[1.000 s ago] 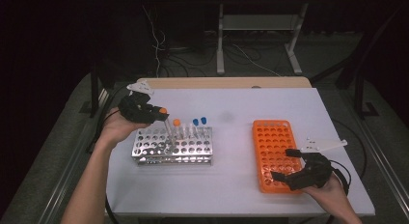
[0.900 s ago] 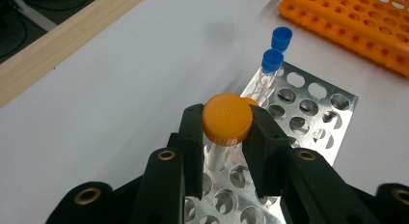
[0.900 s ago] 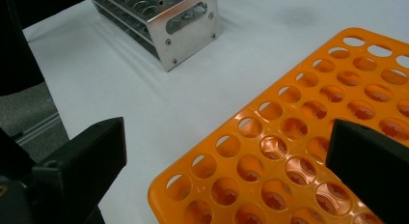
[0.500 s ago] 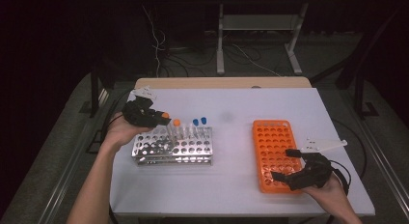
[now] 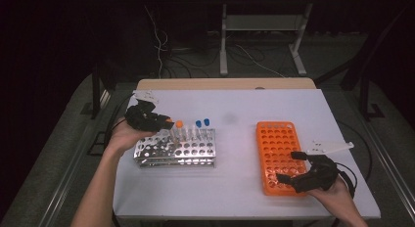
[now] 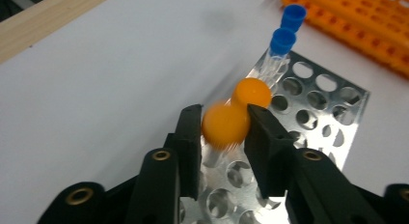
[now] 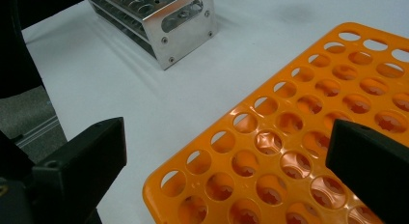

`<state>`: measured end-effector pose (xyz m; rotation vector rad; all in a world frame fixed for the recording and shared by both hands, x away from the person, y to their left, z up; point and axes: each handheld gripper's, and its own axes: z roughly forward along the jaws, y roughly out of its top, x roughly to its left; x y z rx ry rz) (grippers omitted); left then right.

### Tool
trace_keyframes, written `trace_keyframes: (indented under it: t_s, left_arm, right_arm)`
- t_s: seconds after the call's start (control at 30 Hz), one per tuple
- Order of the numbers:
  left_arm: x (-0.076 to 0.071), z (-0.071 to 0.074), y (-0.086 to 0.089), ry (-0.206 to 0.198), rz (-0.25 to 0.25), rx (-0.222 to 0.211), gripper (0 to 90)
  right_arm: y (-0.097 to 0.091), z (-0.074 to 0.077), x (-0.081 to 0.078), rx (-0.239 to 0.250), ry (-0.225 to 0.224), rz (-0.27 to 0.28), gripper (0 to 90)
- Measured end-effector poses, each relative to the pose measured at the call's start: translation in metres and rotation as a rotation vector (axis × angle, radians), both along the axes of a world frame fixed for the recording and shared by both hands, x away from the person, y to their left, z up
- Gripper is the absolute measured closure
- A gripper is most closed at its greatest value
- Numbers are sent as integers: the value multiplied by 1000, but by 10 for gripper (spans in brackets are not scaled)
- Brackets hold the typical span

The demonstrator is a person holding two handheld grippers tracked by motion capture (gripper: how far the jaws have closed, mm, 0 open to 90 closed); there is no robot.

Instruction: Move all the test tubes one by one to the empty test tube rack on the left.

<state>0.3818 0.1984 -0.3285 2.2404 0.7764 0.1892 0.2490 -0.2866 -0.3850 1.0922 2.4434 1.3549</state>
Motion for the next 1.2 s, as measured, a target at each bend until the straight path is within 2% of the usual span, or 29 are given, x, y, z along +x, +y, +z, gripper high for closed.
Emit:
trace_keyframes:
  t_s: [0.27,0.33,0.4,0.47,0.53,0.63,0.7,0.8,0.93,1.0,1.2]
  left_arm:
    - [-8,7,3,5,2,-43,531]
    - [-12,10,4,5,14,-56,477]
    - [-15,12,4,-4,19,-60,429]
    - [-20,14,4,-12,34,-81,351]
    - [-27,15,5,-23,34,-104,316]
    - [-37,15,3,-36,41,-120,222]
    - [-43,15,2,-42,42,-140,181]
    - [-51,14,0,-55,44,-149,127]
    - [-62,11,-2,-79,52,-185,48]
    - [-67,8,-3,-77,57,-208,2]
    - [-83,-1,-5,-99,66,-250,0]
  right_arm:
    - [-3,-3,-2,12,6,-12,2]
    - [-4,-4,-1,13,7,-14,2]
    - [-4,-6,-1,11,11,-14,2]
    - [-4,-7,-2,12,13,-18,2]
    - [-5,-8,-2,13,13,-20,2]
    - [-7,-9,-2,17,18,-27,2]
    - [-6,-10,-3,20,20,-29,2]
    - [-5,-11,-3,17,21,-26,2]
    - [-2,-12,-4,19,23,-22,2]
    - [-1,-12,-5,18,26,-22,2]
    - [1,-14,-7,17,28,-21,2]
